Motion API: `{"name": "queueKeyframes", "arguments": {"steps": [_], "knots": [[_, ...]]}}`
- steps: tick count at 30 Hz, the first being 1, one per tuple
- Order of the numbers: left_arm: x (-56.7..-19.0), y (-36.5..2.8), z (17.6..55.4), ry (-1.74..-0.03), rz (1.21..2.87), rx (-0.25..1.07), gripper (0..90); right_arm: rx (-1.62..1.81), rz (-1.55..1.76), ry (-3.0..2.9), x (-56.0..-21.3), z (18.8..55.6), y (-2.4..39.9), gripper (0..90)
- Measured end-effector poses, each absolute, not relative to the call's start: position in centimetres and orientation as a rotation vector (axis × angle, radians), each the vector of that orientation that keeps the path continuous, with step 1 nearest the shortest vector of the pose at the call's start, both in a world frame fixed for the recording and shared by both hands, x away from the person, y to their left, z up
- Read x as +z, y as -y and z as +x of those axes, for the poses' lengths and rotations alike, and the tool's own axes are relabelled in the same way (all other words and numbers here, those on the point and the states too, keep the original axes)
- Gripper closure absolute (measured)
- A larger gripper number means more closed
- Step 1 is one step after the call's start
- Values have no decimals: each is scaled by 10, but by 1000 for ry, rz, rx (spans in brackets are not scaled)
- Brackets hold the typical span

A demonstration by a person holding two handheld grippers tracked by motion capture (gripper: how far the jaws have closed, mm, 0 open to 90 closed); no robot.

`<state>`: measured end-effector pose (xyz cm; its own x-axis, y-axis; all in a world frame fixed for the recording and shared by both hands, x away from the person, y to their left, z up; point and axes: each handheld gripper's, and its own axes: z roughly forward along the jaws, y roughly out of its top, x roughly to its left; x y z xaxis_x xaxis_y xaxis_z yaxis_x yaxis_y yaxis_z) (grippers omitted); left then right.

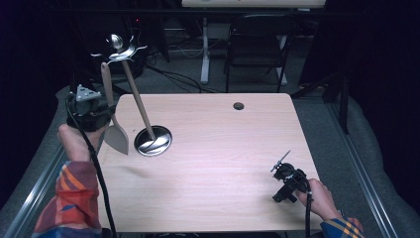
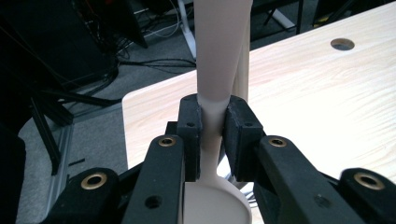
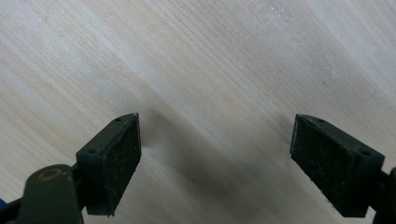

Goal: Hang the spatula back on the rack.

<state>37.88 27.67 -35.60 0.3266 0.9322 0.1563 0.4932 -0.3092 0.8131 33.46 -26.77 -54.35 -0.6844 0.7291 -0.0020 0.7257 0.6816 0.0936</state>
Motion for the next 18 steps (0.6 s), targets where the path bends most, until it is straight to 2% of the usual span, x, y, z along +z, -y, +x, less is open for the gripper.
{"name": "queueKeyframes", "arguments": {"steps": [18], "knots": [[-359, -274, 385, -1234, 1912, 815, 778, 180, 1251, -2828, -545, 335, 264, 161]]}}
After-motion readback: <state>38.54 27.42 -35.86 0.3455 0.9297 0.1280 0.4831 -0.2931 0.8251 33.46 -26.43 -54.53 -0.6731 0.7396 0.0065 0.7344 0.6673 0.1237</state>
